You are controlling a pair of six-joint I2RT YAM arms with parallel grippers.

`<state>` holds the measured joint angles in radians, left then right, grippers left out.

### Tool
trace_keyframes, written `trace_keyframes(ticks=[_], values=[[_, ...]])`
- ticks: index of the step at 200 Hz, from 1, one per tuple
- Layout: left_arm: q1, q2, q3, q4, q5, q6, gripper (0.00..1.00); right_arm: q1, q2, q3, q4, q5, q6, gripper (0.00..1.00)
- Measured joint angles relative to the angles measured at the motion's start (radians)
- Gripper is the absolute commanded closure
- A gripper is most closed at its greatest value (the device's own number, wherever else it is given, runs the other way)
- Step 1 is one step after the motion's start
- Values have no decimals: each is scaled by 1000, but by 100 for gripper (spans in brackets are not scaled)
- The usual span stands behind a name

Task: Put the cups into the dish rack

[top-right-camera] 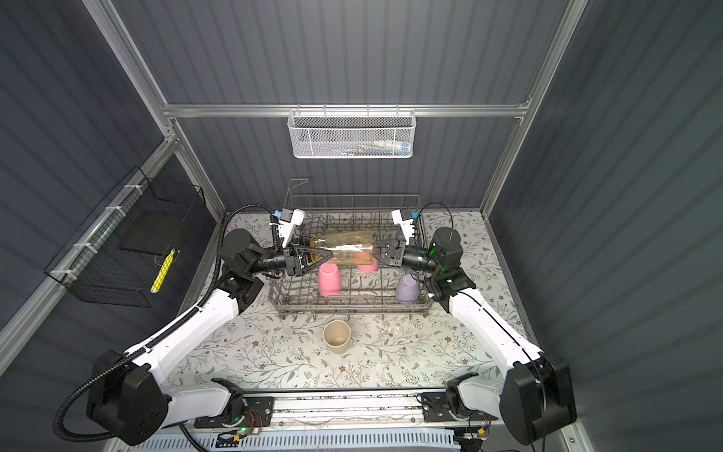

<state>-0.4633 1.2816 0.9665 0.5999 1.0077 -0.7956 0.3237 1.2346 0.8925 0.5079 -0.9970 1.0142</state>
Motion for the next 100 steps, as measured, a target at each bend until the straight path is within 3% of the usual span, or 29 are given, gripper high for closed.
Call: trace_keyframes(ticks=[45, 100], values=[[-1, 2, 0, -1, 0, 2, 21, 0, 14, 0, 13, -6, 9, 100], [-6, 14, 1, 0, 0, 2, 26, 8, 33, 0, 40, -8, 30, 100]])
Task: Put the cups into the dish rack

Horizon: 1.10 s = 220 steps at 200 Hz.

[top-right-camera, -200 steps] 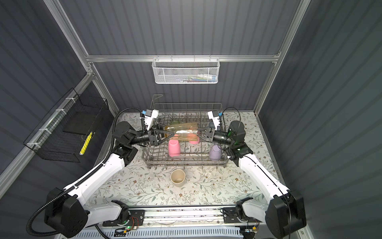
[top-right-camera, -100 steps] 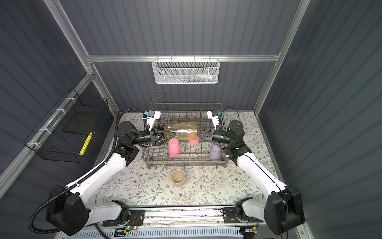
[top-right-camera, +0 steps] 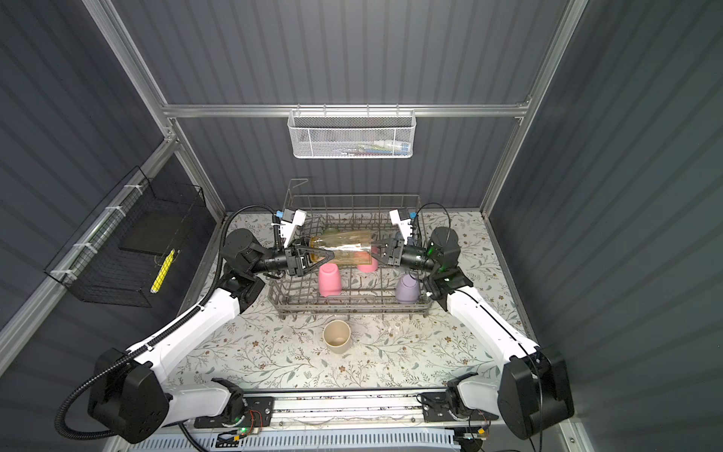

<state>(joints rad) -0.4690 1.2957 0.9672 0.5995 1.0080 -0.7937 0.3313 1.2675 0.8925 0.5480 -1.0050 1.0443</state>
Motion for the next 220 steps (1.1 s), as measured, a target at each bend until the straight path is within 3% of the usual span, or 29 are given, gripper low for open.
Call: trace_keyframes(ticks=[30, 52, 149, 220], values=[[1, 6, 0, 7, -3, -1, 30, 2, 17, 0, 29, -5, 13, 100], [1, 6, 0, 9, -5, 0, 19, 2, 19, 0, 37, -7, 21, 100], [-8, 6, 0, 8, -1, 0, 18, 9, 24, -6, 50, -8, 29, 100], [-8, 6, 0, 8, -4, 0, 35, 9, 24, -16, 60, -21, 29, 100]])
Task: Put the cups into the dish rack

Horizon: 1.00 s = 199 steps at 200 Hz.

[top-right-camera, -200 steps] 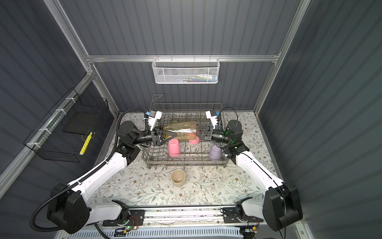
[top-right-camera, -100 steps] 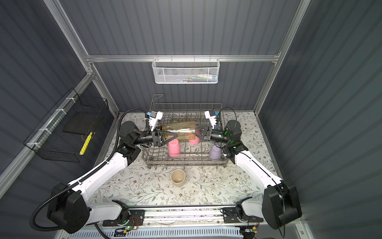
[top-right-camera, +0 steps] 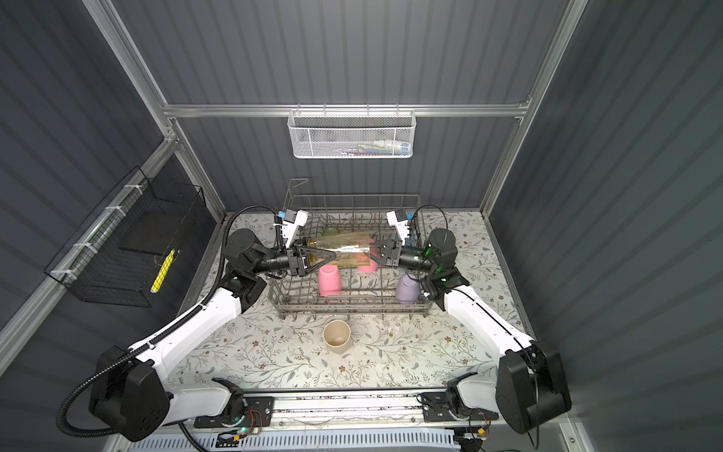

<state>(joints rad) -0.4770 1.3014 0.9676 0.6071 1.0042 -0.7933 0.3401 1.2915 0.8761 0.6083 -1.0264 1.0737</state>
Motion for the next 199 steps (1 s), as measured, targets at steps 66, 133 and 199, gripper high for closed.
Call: trace_keyframes(ticks=[66, 133, 199], values=[[0, 0, 0, 1, -1, 0, 42, -3, -2, -6, -3, -7, -3, 70], [0, -2, 0, -14, -30, 18, 43, -66, -76, -43, -45, -11, -19, 62], [-2, 16, 191, -496, -153, 276, 46, -203, -308, 29, -571, 159, -337, 60]])
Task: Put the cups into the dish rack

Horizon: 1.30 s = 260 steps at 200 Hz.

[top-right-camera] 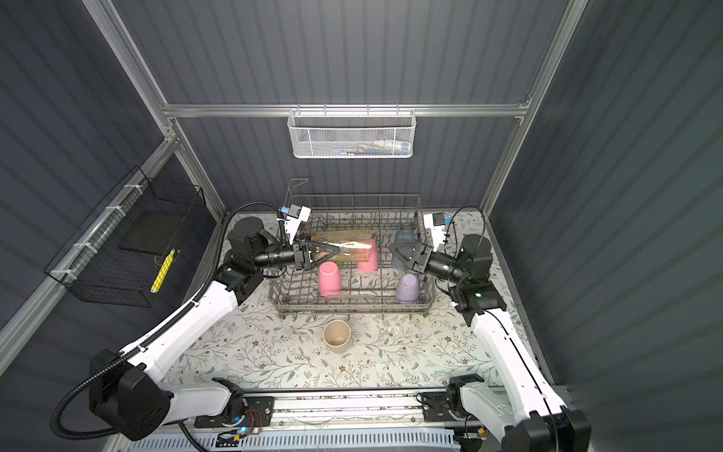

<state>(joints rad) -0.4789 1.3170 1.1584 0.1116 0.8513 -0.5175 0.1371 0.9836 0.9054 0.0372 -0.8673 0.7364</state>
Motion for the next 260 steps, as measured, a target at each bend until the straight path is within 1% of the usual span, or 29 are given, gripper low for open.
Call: trace_keyframes(ticks=[17, 38, 56, 80, 94, 119, 145, 162, 212, 260], values=[[-5, 32, 87, -129, -47, 69, 46, -2, -37, 67, -190, 124, -121, 59], [-31, 92, 179, -286, -126, 155, 46, -14, -74, 102, -352, 264, -229, 59], [-77, 162, 260, -430, -213, 229, 46, -35, -86, 102, -444, 343, -280, 59], [-125, 252, 357, -589, -305, 301, 47, -59, -86, 86, -509, 403, -315, 59], [-142, 294, 404, -672, -352, 330, 47, -69, -86, 73, -531, 421, -326, 59], [-145, 347, 482, -805, -435, 371, 47, -86, -86, 51, -545, 432, -340, 59], [-159, 392, 564, -918, -523, 407, 47, -105, -86, 37, -551, 434, -349, 59], [-187, 426, 616, -977, -576, 432, 47, -114, -86, 31, -554, 430, -352, 59], [-259, 542, 702, -1082, -627, 473, 48, -128, -84, 9, -551, 415, -353, 59], [-311, 643, 780, -1162, -701, 496, 48, -143, -81, 2, -546, 398, -356, 59]])
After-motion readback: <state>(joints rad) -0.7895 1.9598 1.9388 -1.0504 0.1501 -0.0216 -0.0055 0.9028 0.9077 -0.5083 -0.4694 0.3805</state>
